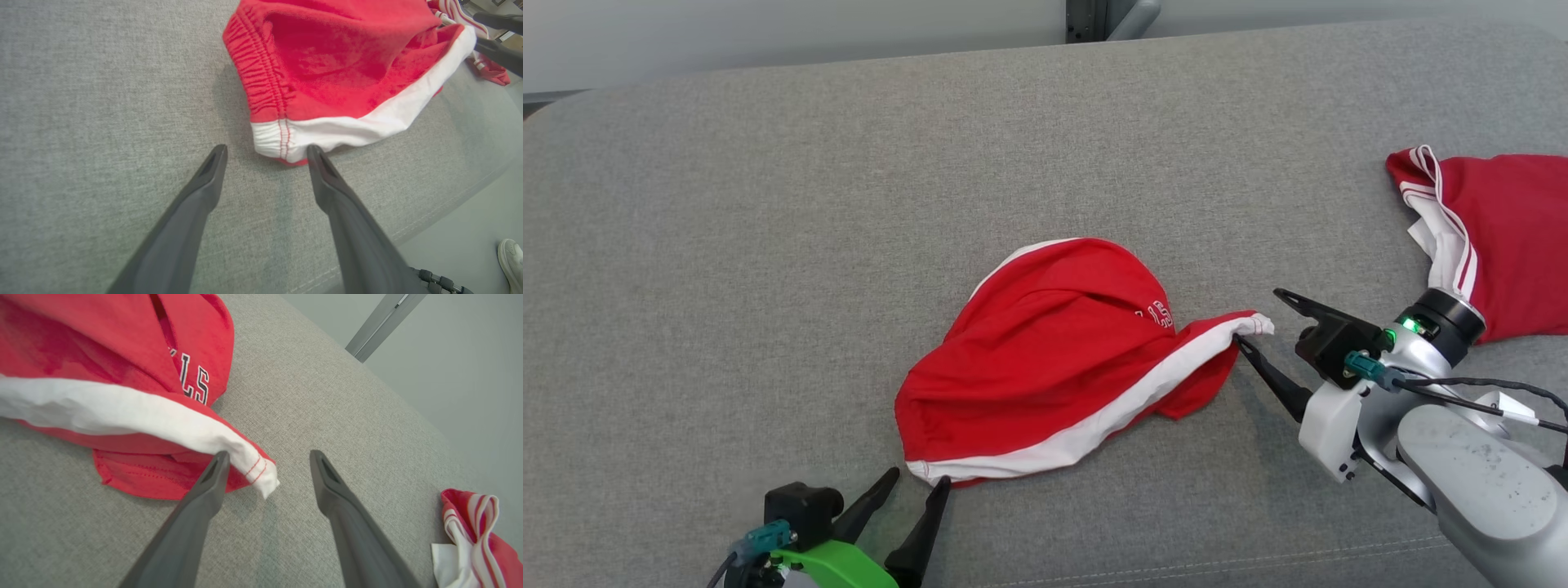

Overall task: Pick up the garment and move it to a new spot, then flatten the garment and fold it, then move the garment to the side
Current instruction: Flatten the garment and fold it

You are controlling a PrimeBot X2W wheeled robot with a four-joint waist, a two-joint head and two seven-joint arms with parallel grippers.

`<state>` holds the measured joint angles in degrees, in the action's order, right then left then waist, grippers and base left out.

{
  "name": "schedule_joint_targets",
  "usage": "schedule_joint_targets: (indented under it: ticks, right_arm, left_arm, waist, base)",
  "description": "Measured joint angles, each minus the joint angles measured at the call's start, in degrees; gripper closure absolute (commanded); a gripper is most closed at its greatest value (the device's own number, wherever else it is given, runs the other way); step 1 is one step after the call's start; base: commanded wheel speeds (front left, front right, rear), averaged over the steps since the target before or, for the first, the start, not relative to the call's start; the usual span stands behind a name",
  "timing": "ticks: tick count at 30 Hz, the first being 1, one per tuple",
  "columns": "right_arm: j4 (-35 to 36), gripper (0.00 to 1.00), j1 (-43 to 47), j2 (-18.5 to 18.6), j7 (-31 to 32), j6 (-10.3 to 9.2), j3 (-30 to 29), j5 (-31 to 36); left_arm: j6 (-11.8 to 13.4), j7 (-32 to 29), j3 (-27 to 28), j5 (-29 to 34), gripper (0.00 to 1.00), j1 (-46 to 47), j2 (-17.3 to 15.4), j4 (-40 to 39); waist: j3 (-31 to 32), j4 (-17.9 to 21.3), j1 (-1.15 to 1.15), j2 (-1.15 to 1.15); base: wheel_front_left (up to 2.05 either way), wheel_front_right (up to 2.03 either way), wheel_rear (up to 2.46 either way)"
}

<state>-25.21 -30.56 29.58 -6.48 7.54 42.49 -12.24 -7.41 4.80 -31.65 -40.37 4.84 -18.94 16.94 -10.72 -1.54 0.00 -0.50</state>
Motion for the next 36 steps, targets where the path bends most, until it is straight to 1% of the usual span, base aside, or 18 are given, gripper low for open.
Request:
schedule_joint_targets:
  ticks: [6, 7, 8, 9, 10, 12, 15, 18, 20, 24, 29, 32, 36]
  right_arm:
    - [-0.4, 0.00, -1.5, 0.3, -0.2, 0.00, 2.1, -0.8]
    - [-0.4, 0.14, -1.7, 0.3, -0.1, 0.00, 2.7, -1.0]
    - [-0.5, 0.62, -1.9, 0.2, -0.1, 0.00, 3.3, -1.4]
    - [-0.6, 1.00, -2.2, 0.2, 0.1, 0.00, 4.2, -1.9]
    - [-0.7, 1.00, -2.5, 0.3, 0.3, 0.00, 5.4, -2.5]
    - [-0.5, 1.00, -2.9, 0.4, -0.1, 0.00, 6.7, -4.3]
    - [0.1, 1.00, -3.9, 1.2, -1.0, 0.00, 6.8, -6.5]
    - [1.9, 1.00, -4.4, 2.4, -1.6, 0.00, 6.0, -8.9]
    - [3.9, 1.00, -5.0, 3.6, -1.7, 0.00, 5.3, -9.7]
    - [8.4, 1.00, -5.4, 6.3, -1.4, 0.01, 2.8, -11.4]
    - [15.1, 1.00, -4.9, 9.4, 0.0, 0.01, -2.1, -12.6]
    - [19.6, 1.00, -4.1, 10.9, 1.8, 0.01, -6.1, -13.2]
    - [26.2, 1.00, -3.6, 12.7, 5.0, 0.01, -12.0, -14.1]
  left_arm:
    - [0.0, 1.2, -3.4, -1.4, 0.00, 2.6, 0.1, 1.0]
    - [0.0, 1.4, -4.2, -1.6, 0.11, 3.1, 0.1, 1.2]
    - [0.0, 1.5, -5.2, -1.8, 0.43, 3.6, 0.0, 1.3]
    - [0.0, 1.9, -5.9, -2.1, 0.71, 4.0, 0.0, 1.5]
    - [0.0, 2.4, -6.4, -2.4, 1.00, 4.5, -0.1, 1.8]
    - [0.0, 2.6, -8.1, -2.9, 1.00, 5.3, -0.6, 2.0]
    - [0.0, 3.0, -9.3, -4.2, 1.00, 5.7, -2.1, 1.4]
    - [0.0, 3.4, -8.6, -6.4, 1.00, 5.7, -4.4, -1.5]
    - [0.0, 3.3, -7.1, -7.7, 1.00, 5.7, -6.3, -4.7]
    - [0.5, 1.3, -4.0, -10.4, 1.00, 5.7, -10.6, -13.9]
    - [3.5, -2.7, 0.1, -12.4, 1.00, 7.1, -16.1, -27.3]
    - [5.0, -5.9, 1.9, -14.4, 1.00, 8.0, -18.2, -34.3]
    - [6.0, -10.9, 4.2, -18.2, 1.00, 11.2, -20.7, -41.4]
  waist:
    - [-0.6, 0.3, 0.00, 0.00]
    - [-0.8, 0.3, 0.00, 0.00]
    - [-0.9, 0.4, 0.00, 0.00]
    - [-0.9, 0.4, 0.00, 0.00]
    - [-1.0, 0.5, 0.00, 0.00]
    - [-0.8, 0.5, 0.00, 0.00]
    - [-0.2, 0.8, 0.00, 0.00]
    - [0.4, 1.4, 0.00, 0.00]
    - [0.8, 2.0, 0.00, 0.00]
    - [1.4, 3.4, 0.00, 0.00]
    - [1.8, 5.2, 0.00, 0.00]
    - [1.9, 6.2, 0.00, 0.00]
    - [1.0, 7.3, 0.00, 0.00]
  base:
    - [0.00, 0.00, 0.00]
    - [0.00, 0.00, 0.00]
    - [0.00, 0.00, 0.00]
    - [0.00, 0.00, 0.00]
    - [0.00, 0.00, 0.00]
    - [0.00, 0.00, 0.00]
    - [0.00, 0.00, 0.00]
    - [0.00, 0.00, 0.00]
    - [0.00, 0.00, 0.00]
    - [0.00, 0.00, 0.00]
    - [0.00, 0.00, 0.00]
    - [0.00, 0.00, 0.00]
    - [0.00, 0.00, 0.00]
